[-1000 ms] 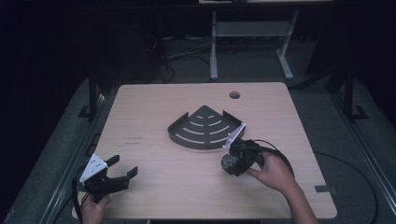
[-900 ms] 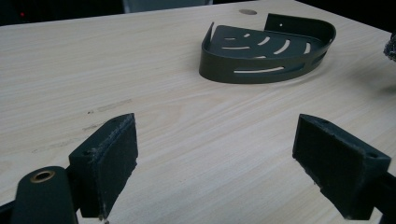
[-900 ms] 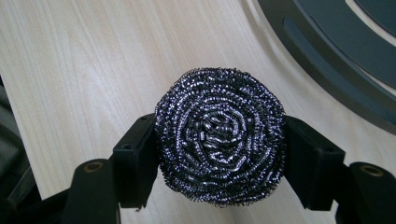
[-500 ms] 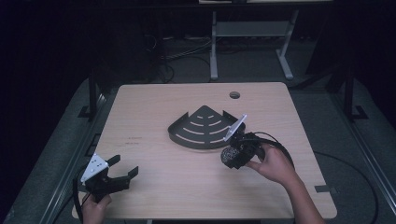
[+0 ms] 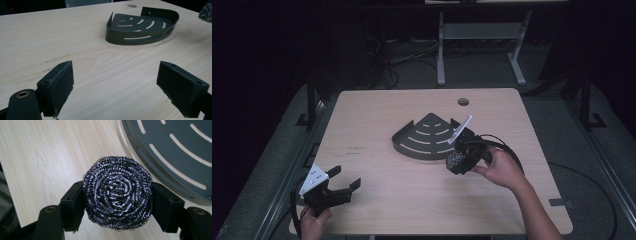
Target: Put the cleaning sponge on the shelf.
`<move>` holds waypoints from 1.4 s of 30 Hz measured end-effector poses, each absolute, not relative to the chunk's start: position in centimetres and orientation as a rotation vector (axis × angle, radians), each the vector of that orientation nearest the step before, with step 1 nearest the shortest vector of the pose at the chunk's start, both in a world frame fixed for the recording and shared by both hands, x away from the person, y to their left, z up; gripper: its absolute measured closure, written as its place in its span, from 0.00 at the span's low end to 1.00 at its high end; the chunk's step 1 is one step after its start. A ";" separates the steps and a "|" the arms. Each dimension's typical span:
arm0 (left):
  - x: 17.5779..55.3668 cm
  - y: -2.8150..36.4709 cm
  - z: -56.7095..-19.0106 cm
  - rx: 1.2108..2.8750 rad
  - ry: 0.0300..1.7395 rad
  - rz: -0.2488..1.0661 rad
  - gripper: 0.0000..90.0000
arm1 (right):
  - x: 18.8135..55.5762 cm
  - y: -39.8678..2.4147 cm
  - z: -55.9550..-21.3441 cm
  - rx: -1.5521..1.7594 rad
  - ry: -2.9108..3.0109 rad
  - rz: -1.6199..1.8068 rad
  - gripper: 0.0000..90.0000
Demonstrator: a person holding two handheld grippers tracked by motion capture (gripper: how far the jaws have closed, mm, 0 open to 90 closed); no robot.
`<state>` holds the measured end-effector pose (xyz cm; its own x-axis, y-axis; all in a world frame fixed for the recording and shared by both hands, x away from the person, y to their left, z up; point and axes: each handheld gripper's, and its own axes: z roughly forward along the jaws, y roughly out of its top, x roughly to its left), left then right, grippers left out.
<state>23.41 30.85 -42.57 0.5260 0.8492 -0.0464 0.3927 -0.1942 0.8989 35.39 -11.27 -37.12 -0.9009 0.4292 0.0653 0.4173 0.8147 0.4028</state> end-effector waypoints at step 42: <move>23.5 30.9 -42.4 1.795 1.030 0.588 0.15 | 40.7 -8.9 -35.1 0.703 2.984 0.608 0.37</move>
